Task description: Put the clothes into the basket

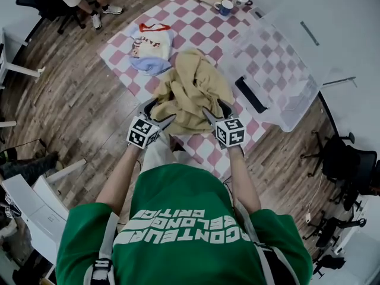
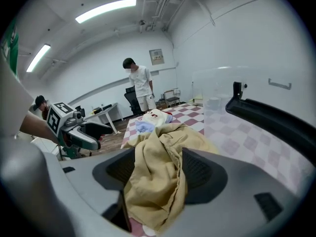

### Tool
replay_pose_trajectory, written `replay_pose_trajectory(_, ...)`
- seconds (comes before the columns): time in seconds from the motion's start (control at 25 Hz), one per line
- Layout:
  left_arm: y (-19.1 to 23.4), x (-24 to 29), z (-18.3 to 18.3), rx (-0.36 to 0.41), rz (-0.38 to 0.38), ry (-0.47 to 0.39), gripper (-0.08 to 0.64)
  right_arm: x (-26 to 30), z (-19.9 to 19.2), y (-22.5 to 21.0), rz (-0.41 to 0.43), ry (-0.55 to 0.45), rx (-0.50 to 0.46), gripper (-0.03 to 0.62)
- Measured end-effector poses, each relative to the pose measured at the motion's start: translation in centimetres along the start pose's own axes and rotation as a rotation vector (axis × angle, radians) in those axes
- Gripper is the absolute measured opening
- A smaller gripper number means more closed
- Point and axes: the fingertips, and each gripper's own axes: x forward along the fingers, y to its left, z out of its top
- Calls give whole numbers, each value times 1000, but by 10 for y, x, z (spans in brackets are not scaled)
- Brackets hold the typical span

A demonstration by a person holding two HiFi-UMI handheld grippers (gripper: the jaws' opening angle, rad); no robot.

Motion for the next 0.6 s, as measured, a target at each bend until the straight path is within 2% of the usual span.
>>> replay_pose_trajectory(0.12, 15, 18, -14, -10, 3, 43, 422, 14, -10, -13, -29, 36, 10, 312)
replay_pose_trajectory(0.32, 39, 50, -42, -36, 8, 123, 483, 37, -23, -30, -62, 101, 28, 333)
replay_pose_trajectory(0.48, 51, 73, -66, -45, -18, 212, 503, 60, -35, -44, -94, 158, 48, 341)
replay_pose_trajectory(0.6, 55, 82, -75, -53, -44, 249, 503, 78, -46, -51, -94, 195, 75, 342)
